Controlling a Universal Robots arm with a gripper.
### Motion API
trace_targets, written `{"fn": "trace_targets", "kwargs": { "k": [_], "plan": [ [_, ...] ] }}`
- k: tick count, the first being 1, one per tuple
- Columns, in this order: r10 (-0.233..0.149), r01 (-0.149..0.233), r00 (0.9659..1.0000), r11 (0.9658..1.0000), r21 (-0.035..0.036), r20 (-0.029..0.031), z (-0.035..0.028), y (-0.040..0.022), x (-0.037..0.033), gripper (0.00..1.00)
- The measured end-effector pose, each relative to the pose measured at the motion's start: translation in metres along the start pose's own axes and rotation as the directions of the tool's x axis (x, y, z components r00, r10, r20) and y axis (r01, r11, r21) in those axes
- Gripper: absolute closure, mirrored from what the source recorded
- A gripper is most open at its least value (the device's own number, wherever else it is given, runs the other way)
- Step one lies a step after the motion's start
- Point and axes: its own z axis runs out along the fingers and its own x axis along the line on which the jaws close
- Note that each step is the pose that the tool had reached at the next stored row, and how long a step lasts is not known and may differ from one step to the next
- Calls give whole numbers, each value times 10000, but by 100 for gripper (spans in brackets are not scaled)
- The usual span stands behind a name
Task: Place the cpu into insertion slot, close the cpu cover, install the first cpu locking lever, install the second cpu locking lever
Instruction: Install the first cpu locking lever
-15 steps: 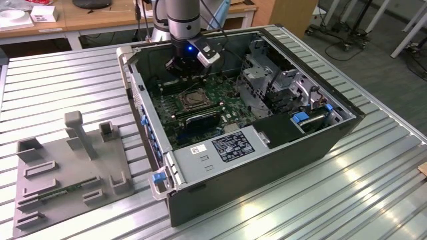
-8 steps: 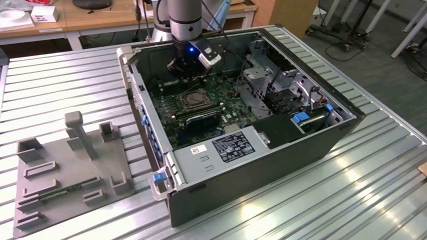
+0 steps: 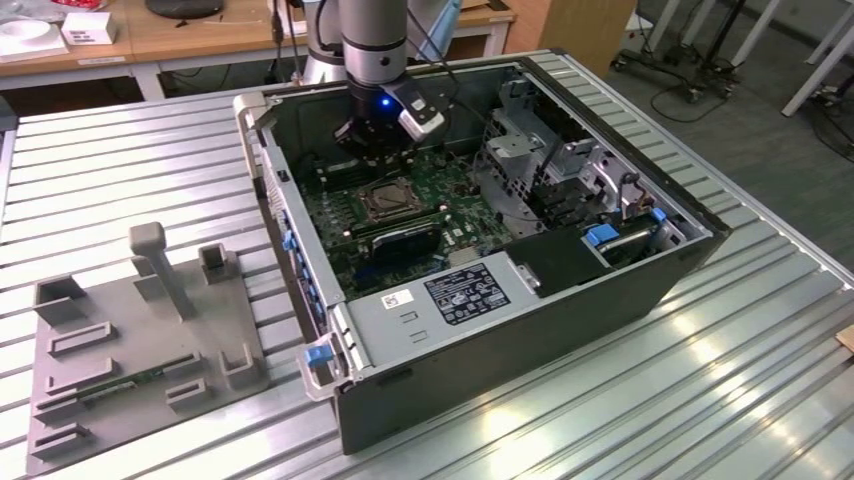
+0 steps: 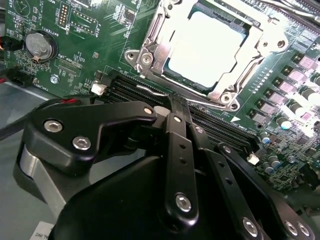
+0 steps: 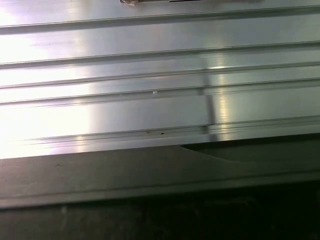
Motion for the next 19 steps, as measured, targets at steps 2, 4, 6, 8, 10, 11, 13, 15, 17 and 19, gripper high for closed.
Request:
{"fn": "trace_targets", "kwargs": {
  "k": [2, 4, 6, 8, 10, 11, 13, 15, 17, 19],
  "plan": [
    [2, -2, 10000, 10000, 0, -24, 2, 2, -17, 89],
    [4, -4, 10000, 10000, 4, -59, 4, 4, -40, 89],
    [4, -4, 10000, 10000, 6, -76, 5, 4, -51, 89],
    [5, -5, 10000, 10000, 7, -81, 5, 5, -55, 89],
    [6, -6, 10000, 10000, 7, -81, 5, 5, -55, 89],
    [6, -6, 10000, 10000, 7, -81, 5, 5, -56, 89],
    [5, -5, 10000, 10000, 7, -81, 5, 5, -56, 89],
    [4, -4, 10000, 10000, 9, -82, 5, 9, -56, 89],
    [4, -4, 10000, 10000, 7, -81, 5, 11, -56, 89],
    [4, -4, 10000, 10000, 7, -81, 6, 13, -56, 89]
  ]
}}
